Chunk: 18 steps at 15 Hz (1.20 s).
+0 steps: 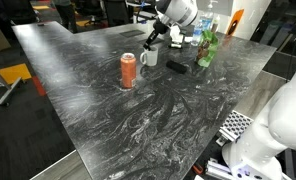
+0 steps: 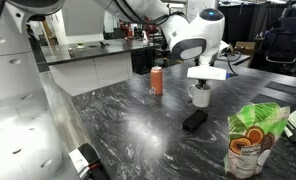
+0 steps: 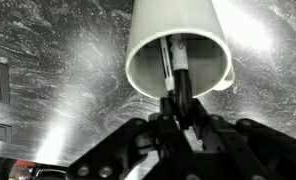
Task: Take two markers out of the white cup
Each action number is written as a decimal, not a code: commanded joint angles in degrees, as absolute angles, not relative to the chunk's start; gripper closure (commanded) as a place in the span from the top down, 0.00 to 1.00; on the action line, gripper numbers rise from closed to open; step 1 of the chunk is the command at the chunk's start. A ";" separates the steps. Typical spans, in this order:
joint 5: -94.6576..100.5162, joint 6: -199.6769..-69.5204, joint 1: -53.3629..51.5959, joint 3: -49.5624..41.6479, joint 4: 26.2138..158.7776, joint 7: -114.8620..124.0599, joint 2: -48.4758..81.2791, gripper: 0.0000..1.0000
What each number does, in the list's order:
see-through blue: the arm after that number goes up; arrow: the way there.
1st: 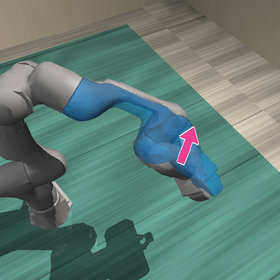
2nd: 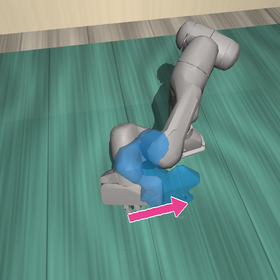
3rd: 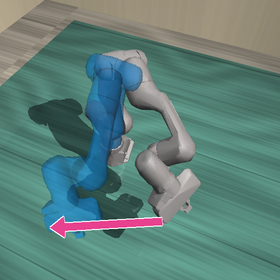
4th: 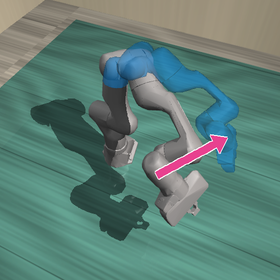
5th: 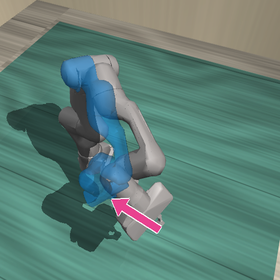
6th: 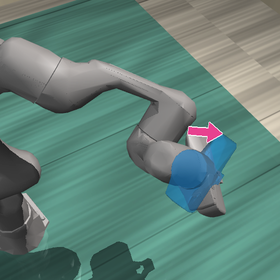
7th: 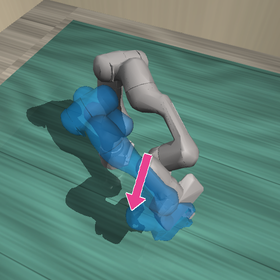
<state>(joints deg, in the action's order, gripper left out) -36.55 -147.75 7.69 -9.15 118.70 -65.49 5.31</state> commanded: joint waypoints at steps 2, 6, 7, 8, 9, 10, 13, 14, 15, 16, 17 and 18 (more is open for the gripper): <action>-35.66 -146.75 8.95 -7.76 117.46 -65.65 5.80 0.04; -31.14 -147.70 8.22 -7.35 118.16 -62.60 3.60 0.04; -29.68 -147.80 8.09 -7.18 118.22 -61.50 3.03 0.04; -28.01 -147.87 7.95 -7.03 118.33 -60.14 2.28 0.04; -26.49 -147.88 7.81 -6.93 118.47 -58.78 1.43 0.04; -24.97 -148.00 7.62 -6.93 118.66 -57.52 0.60 0.04; -19.63 -148.30 7.08 -6.91 119.16 -53.54 -2.79 0.04; -17.70 -148.54 6.88 -6.90 119.20 -52.23 -3.92 0.04; -16.18 -148.88 6.59 -6.87 119.22 -51.51 -5.08 0.04; -14.27 -149.05 6.27 -6.83 119.13 -50.36 -6.17 0.04; -12.93 -149.01 5.79 -6.79 118.96 -50.07 -7.16 0.04; -12.67 -147.38 4.78 -6.61 118.64 -51.13 -8.38 0.04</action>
<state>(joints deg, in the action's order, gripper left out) -15.09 -148.12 6.26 -7.03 117.93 -50.98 -5.05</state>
